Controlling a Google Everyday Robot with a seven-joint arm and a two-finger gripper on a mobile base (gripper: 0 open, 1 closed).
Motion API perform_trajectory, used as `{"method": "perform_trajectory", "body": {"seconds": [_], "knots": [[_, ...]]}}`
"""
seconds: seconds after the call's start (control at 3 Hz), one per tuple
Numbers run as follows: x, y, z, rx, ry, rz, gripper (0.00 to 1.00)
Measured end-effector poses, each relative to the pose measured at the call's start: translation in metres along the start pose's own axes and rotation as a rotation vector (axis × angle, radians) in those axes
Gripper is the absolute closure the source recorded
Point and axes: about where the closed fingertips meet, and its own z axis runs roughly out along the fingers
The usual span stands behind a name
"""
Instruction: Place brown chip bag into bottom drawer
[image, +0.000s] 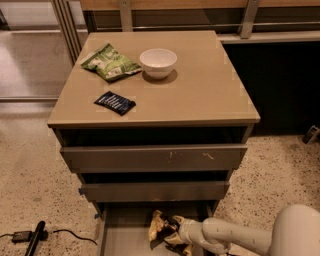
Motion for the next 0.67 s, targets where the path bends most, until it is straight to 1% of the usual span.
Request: {"method": "perform_trajectory", "body": {"seconds": [0.33,0.67], "knots": [[0.0,0.0,0.0,0.0,0.0,0.0,0.0],[0.0,0.0,0.0,0.0,0.0,0.0,0.0]]}}
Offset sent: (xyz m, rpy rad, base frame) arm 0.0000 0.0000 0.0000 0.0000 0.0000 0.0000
